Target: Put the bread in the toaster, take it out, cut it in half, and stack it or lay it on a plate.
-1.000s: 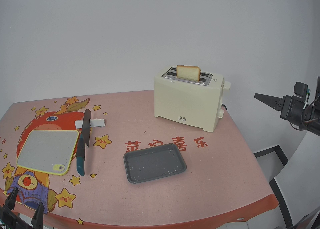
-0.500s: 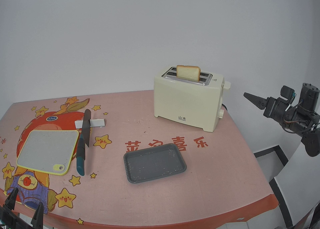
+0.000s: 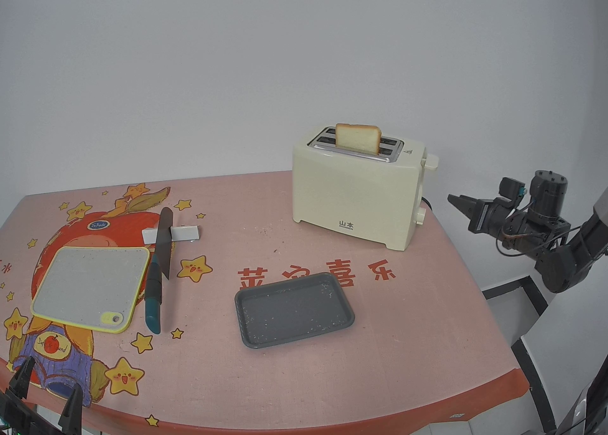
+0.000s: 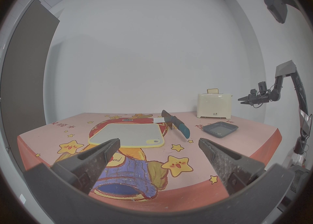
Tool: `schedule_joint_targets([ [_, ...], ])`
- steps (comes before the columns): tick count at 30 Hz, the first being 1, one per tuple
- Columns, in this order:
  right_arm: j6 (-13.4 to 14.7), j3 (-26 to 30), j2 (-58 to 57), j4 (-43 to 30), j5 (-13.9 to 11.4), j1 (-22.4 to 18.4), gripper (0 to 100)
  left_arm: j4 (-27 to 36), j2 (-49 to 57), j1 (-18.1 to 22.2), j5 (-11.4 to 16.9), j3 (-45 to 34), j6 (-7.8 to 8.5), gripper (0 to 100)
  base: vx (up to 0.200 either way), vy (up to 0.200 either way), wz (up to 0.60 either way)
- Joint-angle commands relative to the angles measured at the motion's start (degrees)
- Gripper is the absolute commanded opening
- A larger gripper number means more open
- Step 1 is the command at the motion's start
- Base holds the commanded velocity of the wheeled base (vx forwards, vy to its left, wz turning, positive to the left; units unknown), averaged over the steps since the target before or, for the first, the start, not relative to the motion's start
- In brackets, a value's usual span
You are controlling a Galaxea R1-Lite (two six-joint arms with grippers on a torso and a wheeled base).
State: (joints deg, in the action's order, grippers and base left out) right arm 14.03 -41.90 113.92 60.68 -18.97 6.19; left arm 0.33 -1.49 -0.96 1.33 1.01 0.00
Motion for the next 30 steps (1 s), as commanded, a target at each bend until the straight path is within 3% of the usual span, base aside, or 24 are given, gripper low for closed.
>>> schedule_joint_targets([
  [1,-0.32,0.24,4.47,0.31,0.95,2.51,0,0.02,-0.01,-0.09,-0.01,-0.92,0.0,100,0.0,0.0,0.0],
  [30,-0.41,-0.99,9.39,0.84,2.09,4.71,0,0.02,-0.01,-0.09,-0.01,-0.92,0.0,100,0.0,0.0,0.0],
])
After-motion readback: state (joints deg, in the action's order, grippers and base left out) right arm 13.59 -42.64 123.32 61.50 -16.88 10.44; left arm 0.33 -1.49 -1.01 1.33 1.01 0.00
